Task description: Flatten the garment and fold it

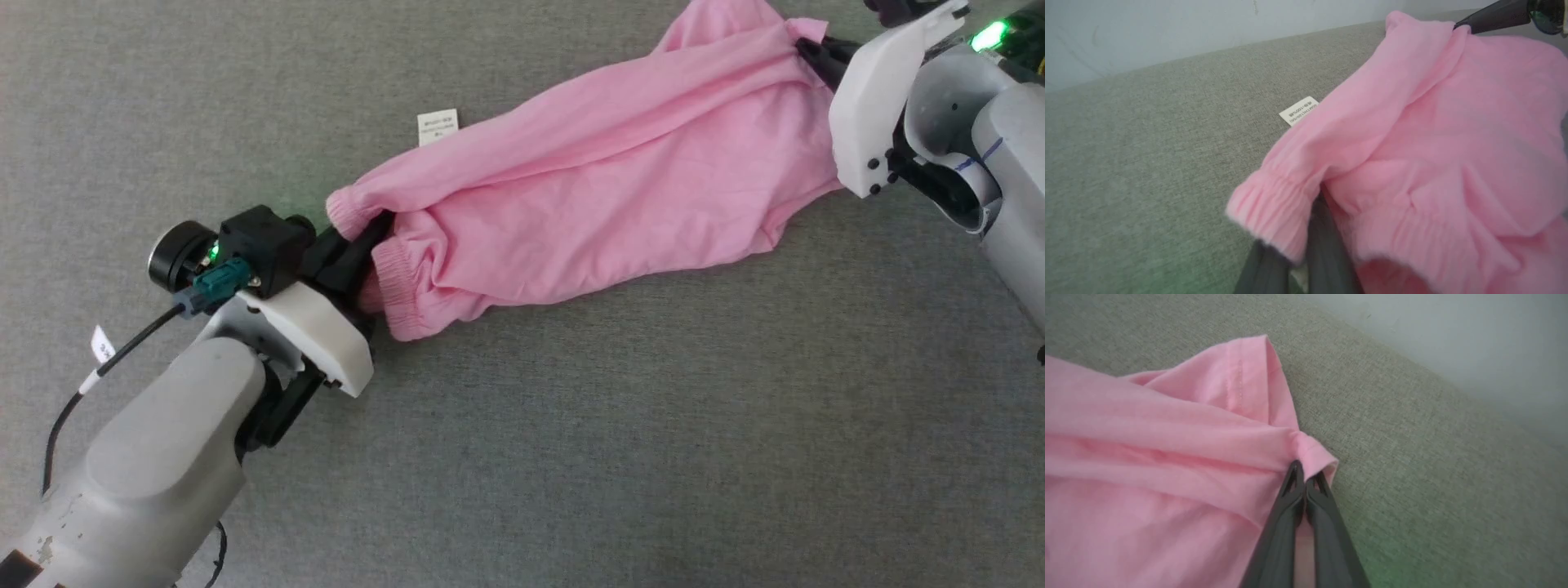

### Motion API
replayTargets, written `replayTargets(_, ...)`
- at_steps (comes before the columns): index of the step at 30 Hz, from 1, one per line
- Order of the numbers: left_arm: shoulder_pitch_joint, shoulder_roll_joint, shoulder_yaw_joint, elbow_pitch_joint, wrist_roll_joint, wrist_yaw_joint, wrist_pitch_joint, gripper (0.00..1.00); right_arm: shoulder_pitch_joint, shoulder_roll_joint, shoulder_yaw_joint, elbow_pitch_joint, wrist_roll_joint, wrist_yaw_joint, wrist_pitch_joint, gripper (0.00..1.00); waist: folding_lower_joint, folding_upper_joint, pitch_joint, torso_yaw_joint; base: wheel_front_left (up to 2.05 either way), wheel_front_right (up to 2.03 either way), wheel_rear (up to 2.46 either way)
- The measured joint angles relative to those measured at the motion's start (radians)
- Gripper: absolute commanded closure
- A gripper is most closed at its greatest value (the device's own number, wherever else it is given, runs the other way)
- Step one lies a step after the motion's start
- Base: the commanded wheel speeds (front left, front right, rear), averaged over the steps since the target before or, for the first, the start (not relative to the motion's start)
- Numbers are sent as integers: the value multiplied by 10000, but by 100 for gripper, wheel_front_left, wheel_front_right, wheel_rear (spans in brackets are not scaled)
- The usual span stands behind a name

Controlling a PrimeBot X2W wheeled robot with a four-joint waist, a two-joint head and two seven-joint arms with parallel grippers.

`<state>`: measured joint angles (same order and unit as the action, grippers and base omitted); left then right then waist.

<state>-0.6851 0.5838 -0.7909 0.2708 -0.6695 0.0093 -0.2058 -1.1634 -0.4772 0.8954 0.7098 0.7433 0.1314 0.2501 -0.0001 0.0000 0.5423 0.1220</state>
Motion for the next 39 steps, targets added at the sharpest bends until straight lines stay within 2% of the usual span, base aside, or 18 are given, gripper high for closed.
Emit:
replayTargets(3,4,-86,-8,61,6,-2,-102,100,-89,-61,399,100,244,-4,-439,100,2,0,-52,95,0,0,0)
replayTargets(4,23,-73,-13,84,44,25,-127,71,-88,-121,545,98,330,-4,-610,91,2,0,-111,113,0,0,0)
replayTargets(5,66,-50,-2,92,125,136,-178,0,-78,-180,692,88,422,-2,-763,15,2,0,-182,128,0,0,0)
replayTargets(6,151,-19,10,84,144,249,-230,0,-60,-247,853,56,506,0,-878,15,2,0,-269,141,0,0,0)
replayTargets(7,278,42,27,35,219,395,-253,0,-30,-332,966,-17,614,0,-1034,0,3,0,-372,151,0,0,0)
replayTargets(11,881,401,437,-497,474,1292,-389,0,-3,-938,1429,-568,947,2,-1360,0,2,0,-908,145,0,0,0)
replayTargets(15,1502,746,995,-1684,805,2314,-489,0,-81,-1760,1877,-1440,1333,2,-1070,0,0,0,-1535,82,0,0,0)
replayTargets(20,2376,734,1881,-3064,1597,3870,-512,0,-524,-2575,2502,-2397,1906,2,502,0,-1,0,-2157,46,0,0,0)
replayTargets(23,2931,295,2600,-3661,2094,4648,-512,0,-738,-2920,2886,-2614,2318,2,1937,0,-2,0,-2327,131,0,0,0)
replayTargets(26,3497,-320,3208,-3988,2700,5189,-512,0,-860,-3007,3122,-2587,2709,2,3166,0,-1,0,-2327,282,0,0,0)
replayTargets(29,3944,-1035,3751,-4174,3287,5461,-512,0,-861,-2918,3103,-2270,3143,2,3831,0,-1,0,-2198,459,0,0,0)
replayTargets(33,4441,-1908,4230,-4079,3896,5451,-512,0,-770,-2587,3010,-1597,3492,2,4088,0,1,0,-1938,759,0,0,0)
replayTargets(36,4655,-2529,4656,-3996,4088,5183,-512,0,-543,-2259,2882,-1108,3745,2,4046,0,2,0,-1746,989,0,0,0)
replayTargets(39,4773,-2905,5020,-3883,4372,4755,-512,0,-152,-2075,3043,-794,3741,2,4004,0,2,0,-1593,1209,0,0,0)
